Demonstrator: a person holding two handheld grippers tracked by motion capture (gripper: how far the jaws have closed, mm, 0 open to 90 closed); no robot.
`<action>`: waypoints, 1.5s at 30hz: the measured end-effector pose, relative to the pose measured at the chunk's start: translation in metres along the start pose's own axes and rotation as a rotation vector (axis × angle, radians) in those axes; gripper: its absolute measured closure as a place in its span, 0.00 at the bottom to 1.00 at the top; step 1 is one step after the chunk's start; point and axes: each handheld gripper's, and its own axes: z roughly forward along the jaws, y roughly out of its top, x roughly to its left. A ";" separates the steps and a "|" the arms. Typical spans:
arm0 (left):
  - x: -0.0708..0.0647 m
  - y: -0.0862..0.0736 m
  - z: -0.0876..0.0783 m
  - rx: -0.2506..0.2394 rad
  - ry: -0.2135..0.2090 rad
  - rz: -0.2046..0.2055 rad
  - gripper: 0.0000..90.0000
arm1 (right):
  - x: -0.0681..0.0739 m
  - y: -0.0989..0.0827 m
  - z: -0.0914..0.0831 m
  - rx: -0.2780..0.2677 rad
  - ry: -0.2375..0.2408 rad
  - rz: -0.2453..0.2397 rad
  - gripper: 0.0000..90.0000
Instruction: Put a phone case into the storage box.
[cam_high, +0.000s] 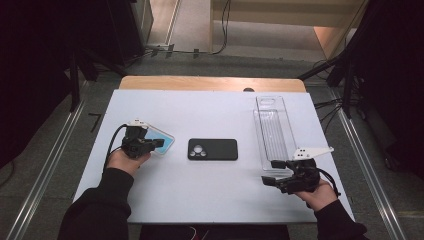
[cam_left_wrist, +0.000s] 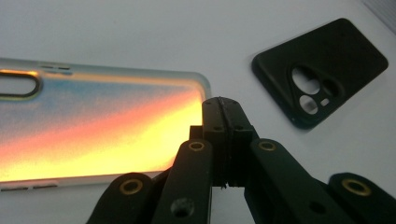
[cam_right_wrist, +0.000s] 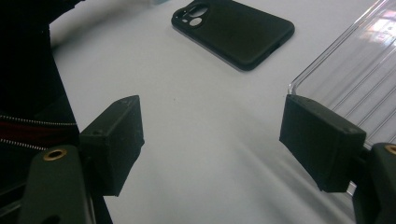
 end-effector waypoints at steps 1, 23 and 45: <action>0.002 -0.001 0.000 0.005 0.002 -0.006 1.00 | 0.000 0.000 0.000 0.001 0.000 0.000 0.22; 0.008 -0.010 0.011 0.113 -0.005 -0.017 1.00 | 0.003 0.000 -0.002 0.004 -0.004 -0.013 0.22; 0.033 -0.021 -0.012 0.108 0.059 -0.076 1.00 | 0.003 0.000 -0.002 0.003 -0.004 -0.016 0.22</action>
